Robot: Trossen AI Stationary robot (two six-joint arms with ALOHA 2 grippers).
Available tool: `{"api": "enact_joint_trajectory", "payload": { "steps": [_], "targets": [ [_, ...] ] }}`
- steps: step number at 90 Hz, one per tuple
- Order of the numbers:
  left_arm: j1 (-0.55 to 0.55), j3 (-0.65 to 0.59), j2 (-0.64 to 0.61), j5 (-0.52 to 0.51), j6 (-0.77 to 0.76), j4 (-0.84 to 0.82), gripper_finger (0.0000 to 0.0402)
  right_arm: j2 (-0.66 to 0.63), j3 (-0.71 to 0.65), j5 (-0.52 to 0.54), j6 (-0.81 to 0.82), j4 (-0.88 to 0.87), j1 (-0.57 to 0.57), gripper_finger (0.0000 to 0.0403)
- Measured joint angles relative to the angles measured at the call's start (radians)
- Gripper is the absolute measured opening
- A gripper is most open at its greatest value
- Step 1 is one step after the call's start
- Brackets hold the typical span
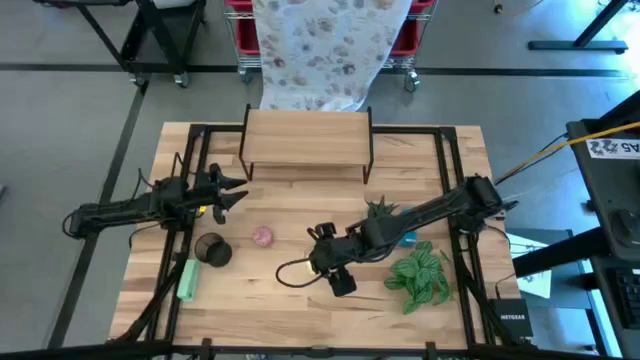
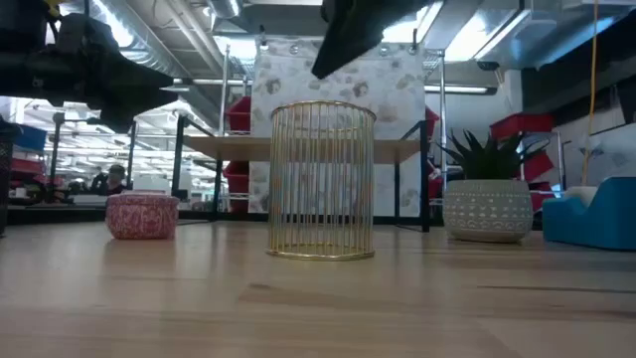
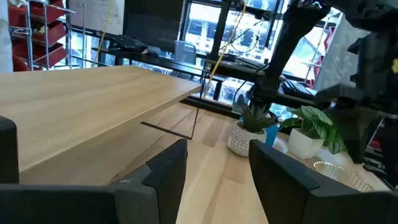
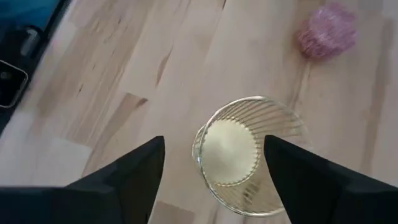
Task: Stock shelves
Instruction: Put the gold pen holder under the shelf
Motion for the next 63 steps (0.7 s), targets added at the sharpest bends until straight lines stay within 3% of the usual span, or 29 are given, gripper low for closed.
{"api": "enact_joint_trajectory", "payload": {
  "steps": [25, 63],
  "targets": [
    [0.000, 0.000, 0.000, 0.000, 0.000, 0.000, 0.0158, 0.047, 0.000, 0.060, 0.083, 0.029, 0.007, 0.0232],
    [0.000, 0.000, 0.000, 0.000, 0.000, 0.000, 0.0158, 0.078, -0.002, 0.078, 0.157, 0.027, 0.006, 0.0147]
  ]
}}
